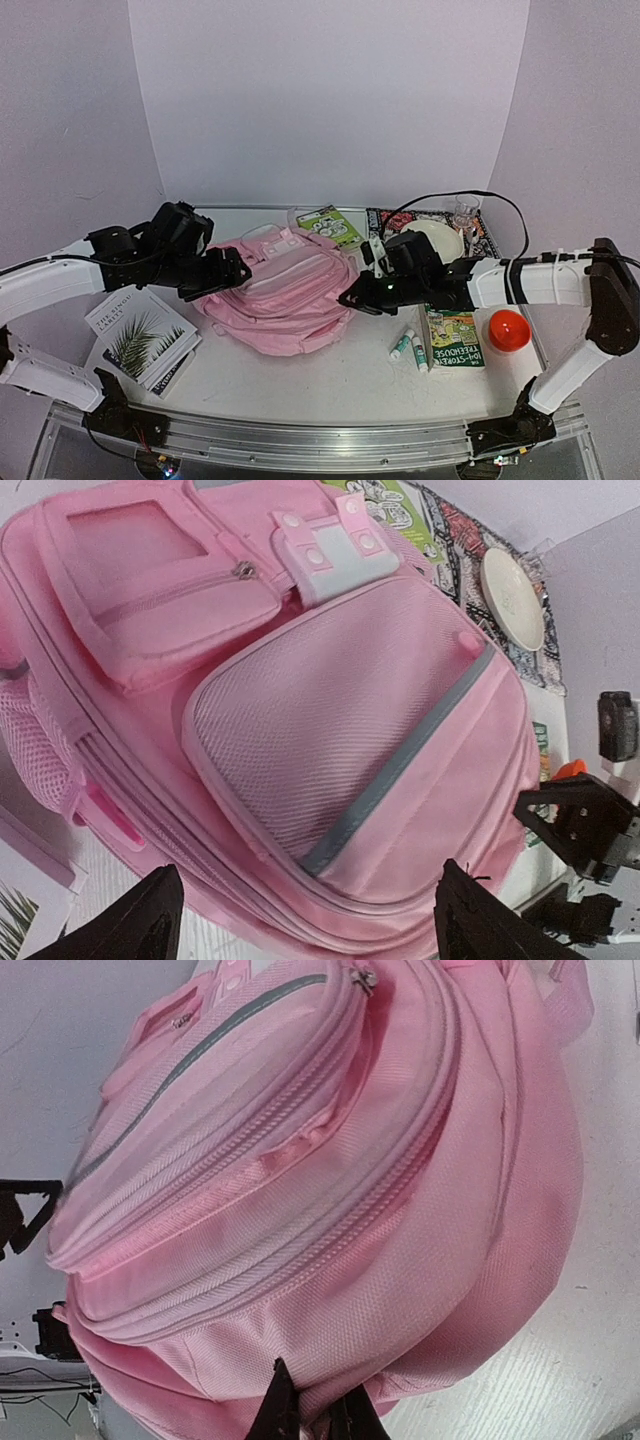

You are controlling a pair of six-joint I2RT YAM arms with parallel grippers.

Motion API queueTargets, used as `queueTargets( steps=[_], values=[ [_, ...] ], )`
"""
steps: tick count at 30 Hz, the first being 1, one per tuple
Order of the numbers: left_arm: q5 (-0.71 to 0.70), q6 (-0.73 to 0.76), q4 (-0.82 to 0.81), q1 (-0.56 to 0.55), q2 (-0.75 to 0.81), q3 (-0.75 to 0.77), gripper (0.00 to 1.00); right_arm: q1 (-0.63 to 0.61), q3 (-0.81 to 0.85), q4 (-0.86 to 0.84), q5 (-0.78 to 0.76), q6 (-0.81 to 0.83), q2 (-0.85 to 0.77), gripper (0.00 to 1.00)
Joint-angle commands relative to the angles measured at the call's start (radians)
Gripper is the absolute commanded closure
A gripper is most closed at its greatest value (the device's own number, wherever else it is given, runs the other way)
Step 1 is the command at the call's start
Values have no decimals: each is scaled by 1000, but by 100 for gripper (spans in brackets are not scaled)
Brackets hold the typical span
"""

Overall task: Pack the student bag
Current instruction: Pass from the left arm to the right, then set down the student bag at the center of the board, then adjust the student bag at the center of the board.

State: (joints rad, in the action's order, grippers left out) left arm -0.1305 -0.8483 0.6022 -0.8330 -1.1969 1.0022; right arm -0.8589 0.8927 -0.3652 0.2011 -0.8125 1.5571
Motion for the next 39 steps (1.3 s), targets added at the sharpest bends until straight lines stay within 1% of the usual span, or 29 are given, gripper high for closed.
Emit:
queueTargets(
  steps=[1,3,6,10,13,17,21,23,26,28,29,32,35,39],
  values=[
    [69,-32,48,9,112,-28,11,5,14,-38,-36,36,-60,100],
    [53,-25,105,10,132,-19,10,6,19,-37,-31,42,-47,100],
    [27,-6,144,13,123,6,9,4,23,-37,12,49,-11,99],
    [46,40,143,14,-4,97,9,-15,1,-39,34,52,12,94],
    [66,97,143,14,-115,191,9,-34,-24,-40,40,59,12,87],
    [111,181,140,14,-277,349,9,-54,-46,-32,68,86,8,72],
    [162,243,139,12,-417,473,8,-49,-66,13,30,148,-45,60],
    [188,270,139,12,-475,530,8,-20,-65,48,35,184,-74,57],
    [228,291,139,10,-568,597,7,55,-72,85,58,225,-116,55],
    [241,292,140,7,-625,636,2,118,-79,93,77,248,-137,52],
    [243,290,142,4,-656,656,1,146,-79,95,88,258,-143,51],
    [227,272,143,-8,-730,696,1,210,-55,105,118,294,-124,48],
    [196,266,153,-19,-795,743,1,252,-18,110,128,321,-79,42],
    [142,271,211,-22,-874,805,1,291,55,112,146,352,7,41]
  ],
)
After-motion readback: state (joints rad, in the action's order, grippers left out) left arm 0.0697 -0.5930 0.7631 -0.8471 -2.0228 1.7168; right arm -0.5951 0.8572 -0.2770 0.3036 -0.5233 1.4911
